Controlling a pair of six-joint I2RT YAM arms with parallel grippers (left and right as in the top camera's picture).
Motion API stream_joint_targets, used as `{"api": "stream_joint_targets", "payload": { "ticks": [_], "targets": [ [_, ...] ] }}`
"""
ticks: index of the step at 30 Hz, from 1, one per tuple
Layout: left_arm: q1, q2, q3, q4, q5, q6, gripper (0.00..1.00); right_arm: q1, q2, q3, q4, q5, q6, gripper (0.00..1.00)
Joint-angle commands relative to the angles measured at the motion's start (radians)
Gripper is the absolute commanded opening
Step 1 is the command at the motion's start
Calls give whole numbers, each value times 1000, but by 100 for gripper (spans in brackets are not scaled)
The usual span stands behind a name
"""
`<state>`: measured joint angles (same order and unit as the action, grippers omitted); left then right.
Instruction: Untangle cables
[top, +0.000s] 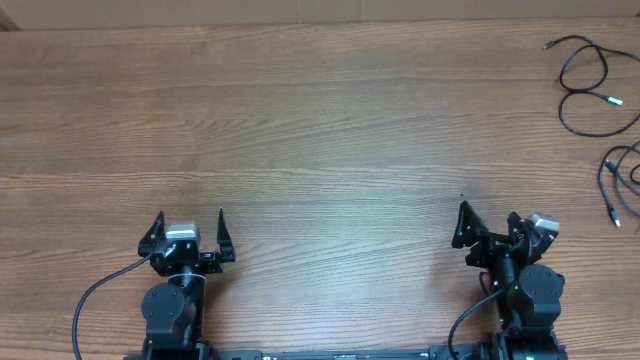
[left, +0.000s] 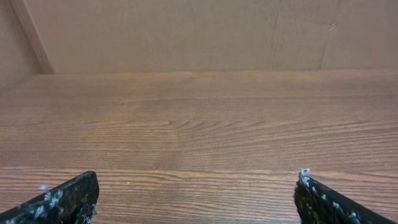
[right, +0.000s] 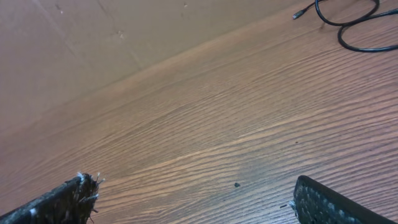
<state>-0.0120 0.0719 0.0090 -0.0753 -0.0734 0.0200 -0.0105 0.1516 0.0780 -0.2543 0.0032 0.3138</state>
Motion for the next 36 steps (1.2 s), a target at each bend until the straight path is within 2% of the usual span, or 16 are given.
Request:
{"api": "stream_joint_targets", "payload": {
  "ticks": [1, 29, 36],
  "targets": [
    [5, -11, -3, -4, 13, 18, 100, 4, -2, -2, 8, -5, -5, 100],
    [5, -4, -3, 0, 11, 18, 100, 4, -3, -2, 11, -6, -4, 100],
    [5, -4, -3, 0, 11, 18, 100, 4, -9, -9, 213, 29, -12, 100]
  ]
}}
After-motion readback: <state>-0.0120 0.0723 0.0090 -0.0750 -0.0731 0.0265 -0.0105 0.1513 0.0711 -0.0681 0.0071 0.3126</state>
